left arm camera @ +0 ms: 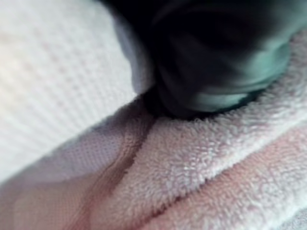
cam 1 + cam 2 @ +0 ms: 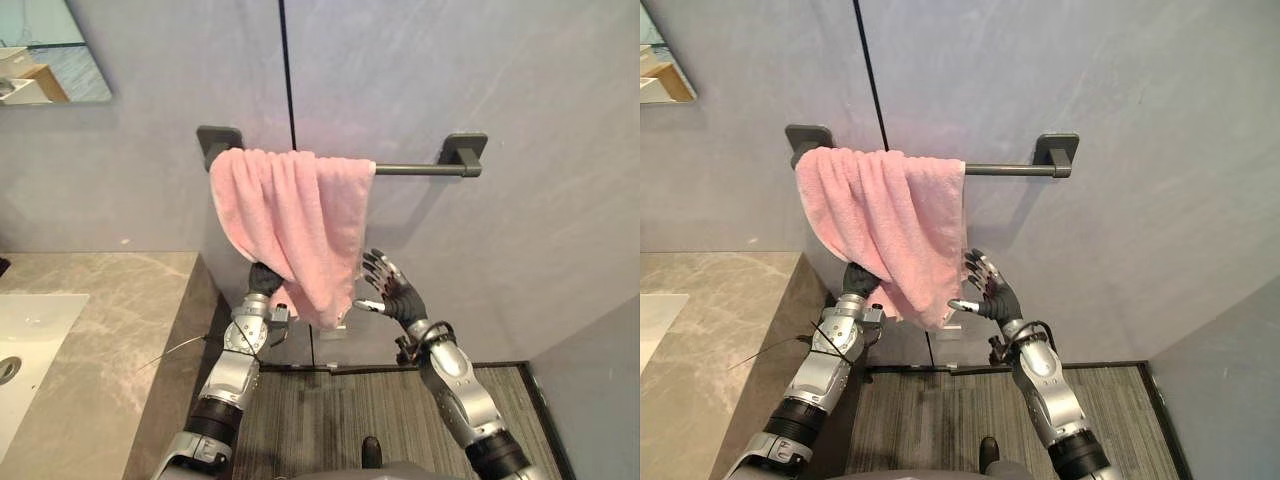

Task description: Organize washtable

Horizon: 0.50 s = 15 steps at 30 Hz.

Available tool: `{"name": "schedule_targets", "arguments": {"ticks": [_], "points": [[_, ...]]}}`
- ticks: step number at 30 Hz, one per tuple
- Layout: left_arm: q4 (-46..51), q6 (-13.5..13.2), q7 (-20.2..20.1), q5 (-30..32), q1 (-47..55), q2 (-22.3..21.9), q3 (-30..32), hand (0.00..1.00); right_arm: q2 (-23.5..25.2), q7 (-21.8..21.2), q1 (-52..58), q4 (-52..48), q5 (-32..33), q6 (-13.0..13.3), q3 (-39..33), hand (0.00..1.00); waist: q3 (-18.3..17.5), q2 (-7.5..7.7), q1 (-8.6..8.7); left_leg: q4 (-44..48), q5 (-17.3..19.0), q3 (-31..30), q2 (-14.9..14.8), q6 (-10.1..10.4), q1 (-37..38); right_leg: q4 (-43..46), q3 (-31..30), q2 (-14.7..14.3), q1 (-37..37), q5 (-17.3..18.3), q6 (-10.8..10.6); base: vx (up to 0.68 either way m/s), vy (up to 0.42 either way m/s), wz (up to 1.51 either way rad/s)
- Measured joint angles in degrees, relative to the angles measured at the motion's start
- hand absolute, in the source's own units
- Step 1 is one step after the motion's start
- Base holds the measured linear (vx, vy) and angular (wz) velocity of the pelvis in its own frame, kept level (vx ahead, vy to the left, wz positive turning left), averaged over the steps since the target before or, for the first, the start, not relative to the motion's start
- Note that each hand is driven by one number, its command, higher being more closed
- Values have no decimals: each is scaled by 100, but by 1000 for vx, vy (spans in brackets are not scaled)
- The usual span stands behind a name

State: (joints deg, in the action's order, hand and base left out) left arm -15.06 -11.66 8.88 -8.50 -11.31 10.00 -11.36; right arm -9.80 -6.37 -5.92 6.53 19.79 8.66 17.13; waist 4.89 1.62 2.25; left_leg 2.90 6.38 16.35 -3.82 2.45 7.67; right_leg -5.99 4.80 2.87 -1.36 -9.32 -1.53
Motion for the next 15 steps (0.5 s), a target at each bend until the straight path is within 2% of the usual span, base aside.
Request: {"name": "schedule_targets", "arguments": {"ticks": [11,12,15], "points": [[176,-14,3,-238,5,-100,-213,100,49,389,-914,914,-88,-12,338,0,3,54,-72,-33,-117,-253,27,-26,-171,2,282,48,60,-9,5,-29,1,12],[177,-14,2,-247,5,-117,-220,100,51,408,-956,962,-99,-12,338,100,3,54,-78,-44,-131,-266,29,-27,-171,2,288,48,60,-9,5,-6,7,10],[261,-13,6,-350,4,-217,-230,100,94,510,-1174,1317,-140,-24,341,100,3,57,-143,-69,-164,-308,39,-33,-182,1,304,55,59,-9,5,-11,13,8]]}}
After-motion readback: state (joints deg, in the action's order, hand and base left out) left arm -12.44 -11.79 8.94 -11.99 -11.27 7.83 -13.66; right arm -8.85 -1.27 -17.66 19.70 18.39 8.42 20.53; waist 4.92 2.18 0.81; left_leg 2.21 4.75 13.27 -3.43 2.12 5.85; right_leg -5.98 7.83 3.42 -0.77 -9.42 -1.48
